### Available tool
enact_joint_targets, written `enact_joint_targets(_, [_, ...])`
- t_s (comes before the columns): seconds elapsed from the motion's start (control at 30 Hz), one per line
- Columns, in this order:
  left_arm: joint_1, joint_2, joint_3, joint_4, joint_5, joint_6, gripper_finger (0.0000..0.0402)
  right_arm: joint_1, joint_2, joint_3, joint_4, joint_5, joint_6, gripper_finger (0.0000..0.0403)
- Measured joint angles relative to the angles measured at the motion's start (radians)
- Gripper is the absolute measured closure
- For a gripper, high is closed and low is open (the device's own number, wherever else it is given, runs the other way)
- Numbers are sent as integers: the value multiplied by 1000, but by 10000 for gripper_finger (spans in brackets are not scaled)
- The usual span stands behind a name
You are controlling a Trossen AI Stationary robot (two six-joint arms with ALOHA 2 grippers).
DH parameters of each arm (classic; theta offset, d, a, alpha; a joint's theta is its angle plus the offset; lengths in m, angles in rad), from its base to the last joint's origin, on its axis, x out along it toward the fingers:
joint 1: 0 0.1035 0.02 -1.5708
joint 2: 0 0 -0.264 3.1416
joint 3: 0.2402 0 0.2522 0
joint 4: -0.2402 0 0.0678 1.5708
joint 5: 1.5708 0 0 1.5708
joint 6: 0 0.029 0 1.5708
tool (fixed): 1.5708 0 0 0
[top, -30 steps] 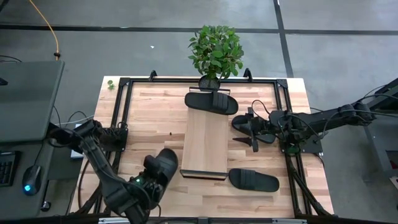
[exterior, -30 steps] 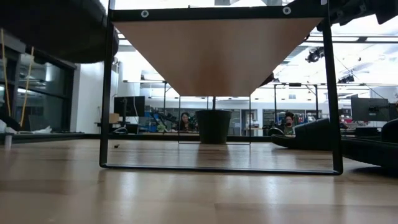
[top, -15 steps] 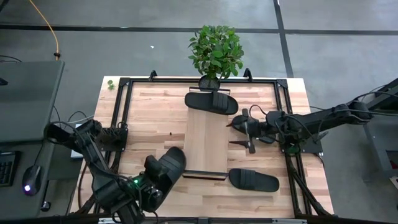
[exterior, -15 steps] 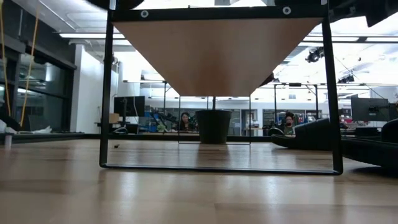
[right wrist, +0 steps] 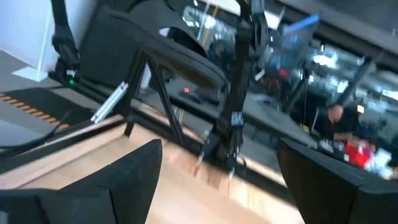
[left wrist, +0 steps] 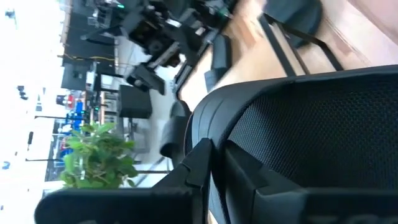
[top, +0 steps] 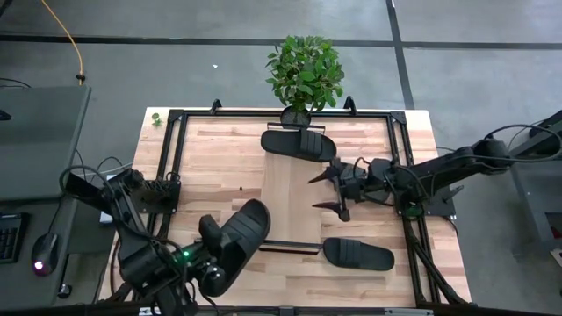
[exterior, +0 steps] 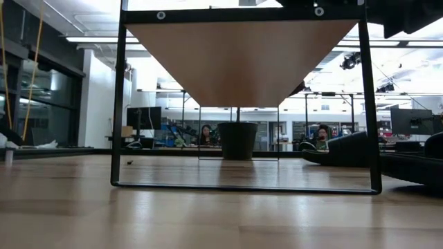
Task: Pick and place slides into the shelf
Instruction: Put the bottom left slide on the shelf
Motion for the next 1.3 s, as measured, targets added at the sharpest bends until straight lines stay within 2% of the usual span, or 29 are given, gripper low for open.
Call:
enact_joint_targets(0.2, [35, 0, 32, 0, -10, 0, 395, 54, 82, 95, -17, 18, -76, 93])
enact_joint_targets(0.33, [86, 0, 36, 0, 10, 0, 389, 87, 156, 209, -77, 20, -121, 93])
enact_joint_targets(0.5, [140, 0, 36, 9, 65, 0, 372, 95, 230, 335, -236, 62, -181, 93])
enact_joint_targets(0.63, [144, 0, 36, 50, 87, 33, 381, 85, 263, 401, -319, 92, -209, 93])
enact_joint_targets(0.83, [142, 0, 36, 137, 163, 102, 397, 84, 270, 419, -335, 102, -216, 93])
enact_joint_targets(1.07, [144, 0, 36, 217, 163, 167, 376, 88, 273, 419, -324, 89, -230, 93])
enact_joint_targets(1.3, [144, 0, 36, 338, 178, 288, 394, 103, 273, 419, -263, 64, -233, 93])
